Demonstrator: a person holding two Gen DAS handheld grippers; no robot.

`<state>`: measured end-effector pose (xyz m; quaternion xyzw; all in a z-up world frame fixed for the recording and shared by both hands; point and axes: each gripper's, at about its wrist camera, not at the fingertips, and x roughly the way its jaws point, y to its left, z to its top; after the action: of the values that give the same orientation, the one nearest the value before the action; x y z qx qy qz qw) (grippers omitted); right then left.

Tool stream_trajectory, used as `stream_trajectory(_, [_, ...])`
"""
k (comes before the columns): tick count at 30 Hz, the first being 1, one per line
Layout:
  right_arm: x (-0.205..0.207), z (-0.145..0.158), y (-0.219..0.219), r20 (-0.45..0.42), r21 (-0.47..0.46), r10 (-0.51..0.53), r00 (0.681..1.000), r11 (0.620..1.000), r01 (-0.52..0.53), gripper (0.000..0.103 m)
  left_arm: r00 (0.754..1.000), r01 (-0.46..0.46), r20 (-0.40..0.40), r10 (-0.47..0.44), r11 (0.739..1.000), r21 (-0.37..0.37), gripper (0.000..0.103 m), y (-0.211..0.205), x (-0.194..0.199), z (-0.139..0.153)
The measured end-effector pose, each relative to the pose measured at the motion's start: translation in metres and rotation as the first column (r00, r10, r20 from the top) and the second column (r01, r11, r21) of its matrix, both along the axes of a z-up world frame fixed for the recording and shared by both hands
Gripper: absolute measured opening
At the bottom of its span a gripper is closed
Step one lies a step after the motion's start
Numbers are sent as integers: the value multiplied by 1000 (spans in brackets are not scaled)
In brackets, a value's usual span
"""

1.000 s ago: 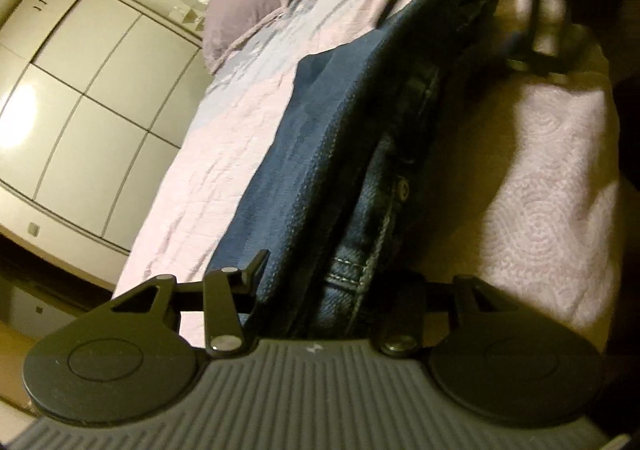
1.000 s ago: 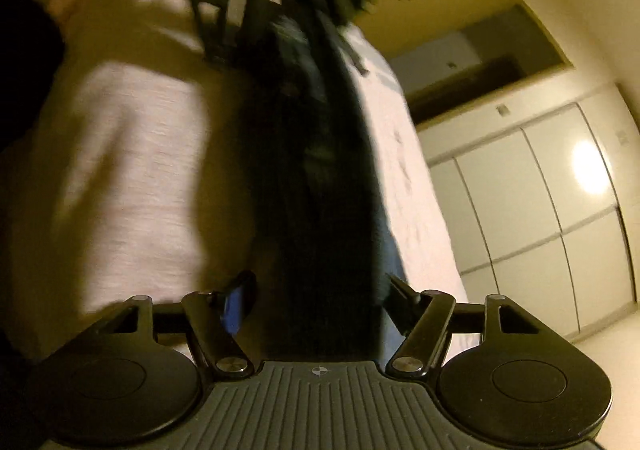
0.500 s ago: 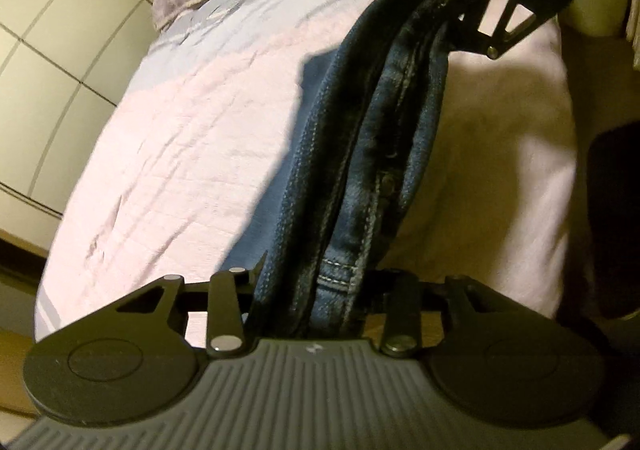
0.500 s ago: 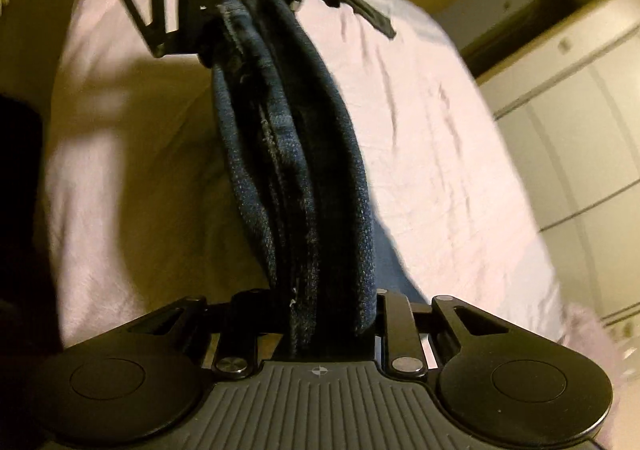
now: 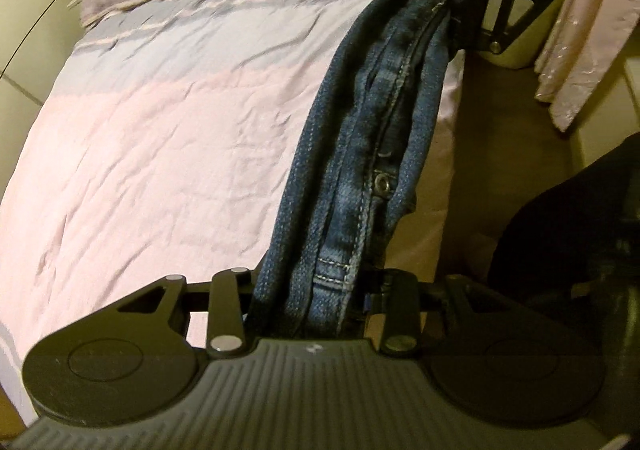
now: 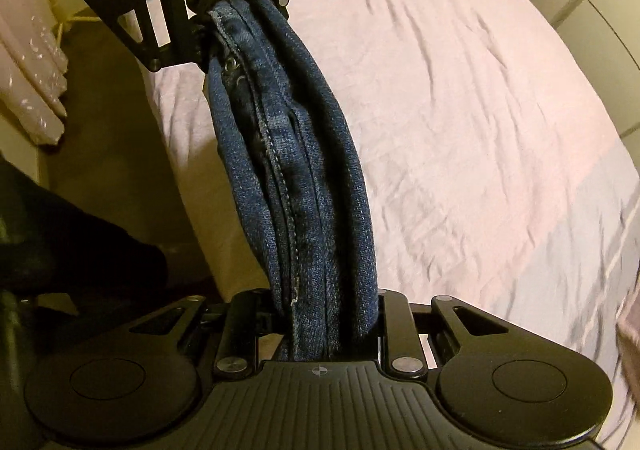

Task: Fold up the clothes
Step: 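Lift the folded jeans with both grippers and carry them toward the pillows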

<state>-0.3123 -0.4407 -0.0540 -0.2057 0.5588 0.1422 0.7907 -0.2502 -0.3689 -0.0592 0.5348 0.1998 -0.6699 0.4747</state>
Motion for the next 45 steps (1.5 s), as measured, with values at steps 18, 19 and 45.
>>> stream_trajectory(18, [-77,58,-16,38,-98,-428,903,897,430,23,913,409,33,-408,907,-100,35,-91,-62,31])
stream_trajectory(19, [-82,59,-16,37,-99,-451,892,886,453,23,903,430,32,-429,897,-100,35,-95,-69,30])
stream_trajectory(45, [-316,72,-197,54,-44,-582,812,811,584,23,860,510,53,-508,857,-72,35,-265,-292,38])
